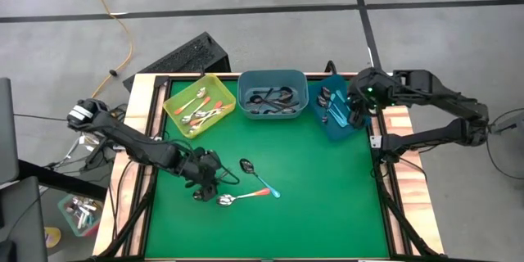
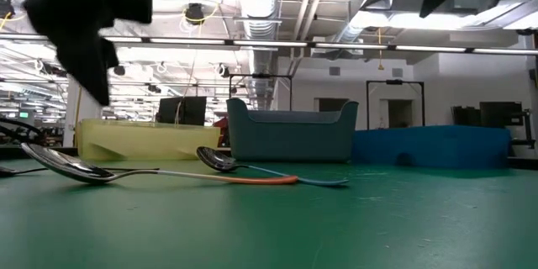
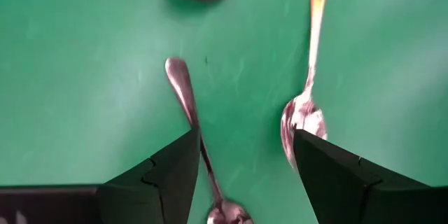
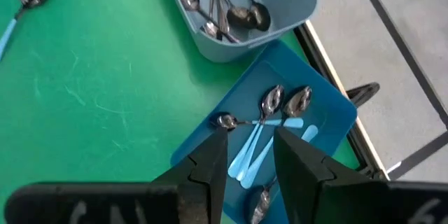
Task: Sort silverware by color (type)
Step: Put the black spoon into the light blue bin
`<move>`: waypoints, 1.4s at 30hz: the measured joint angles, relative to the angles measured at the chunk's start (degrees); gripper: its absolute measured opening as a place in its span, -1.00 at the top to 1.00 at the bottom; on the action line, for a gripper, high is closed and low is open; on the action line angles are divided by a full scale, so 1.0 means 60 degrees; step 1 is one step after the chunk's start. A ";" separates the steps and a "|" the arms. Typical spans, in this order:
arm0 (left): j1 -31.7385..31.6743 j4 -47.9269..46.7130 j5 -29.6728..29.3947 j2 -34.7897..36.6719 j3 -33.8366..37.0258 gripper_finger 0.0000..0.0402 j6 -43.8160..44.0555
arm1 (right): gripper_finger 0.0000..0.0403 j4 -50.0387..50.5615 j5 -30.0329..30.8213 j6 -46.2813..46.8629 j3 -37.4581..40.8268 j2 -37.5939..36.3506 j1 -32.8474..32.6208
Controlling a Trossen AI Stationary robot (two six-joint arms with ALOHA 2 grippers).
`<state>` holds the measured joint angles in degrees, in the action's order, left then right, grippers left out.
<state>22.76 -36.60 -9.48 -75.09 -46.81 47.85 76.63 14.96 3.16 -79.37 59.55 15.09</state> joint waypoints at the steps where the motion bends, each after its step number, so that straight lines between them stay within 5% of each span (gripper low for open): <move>1: 0.0106 -0.0114 0.0013 -0.0120 0.0000 -0.07 0.0069 | 0.37 0.0029 0.0000 0.0013 0.0020 0.0000 -0.0004; 18: 0.0619 -0.0341 0.0602 -0.2918 -0.0083 -0.05 0.0842 | 0.37 -0.0100 -0.0039 0.0344 0.0019 -0.0004 -0.0556; 22: 0.0616 -0.0408 0.0533 -0.3070 -0.0076 0.16 0.0885 | 0.37 -0.0096 -0.0036 0.0501 0.0018 -0.0004 -0.0583; 30: 0.0404 -0.0508 0.0256 -0.3077 -0.0062 0.94 0.1105 | 0.37 -0.0100 -0.0029 0.0583 0.0018 -0.0004 -0.0583; 42: 0.0380 -0.0471 0.0049 -0.2708 -0.0017 0.99 0.1755 | 0.37 -0.0704 -0.0104 0.0433 0.0007 -0.0151 -0.0617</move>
<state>25.04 -39.42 -9.19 -91.34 -46.91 58.38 72.41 14.34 5.76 -79.33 58.64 11.39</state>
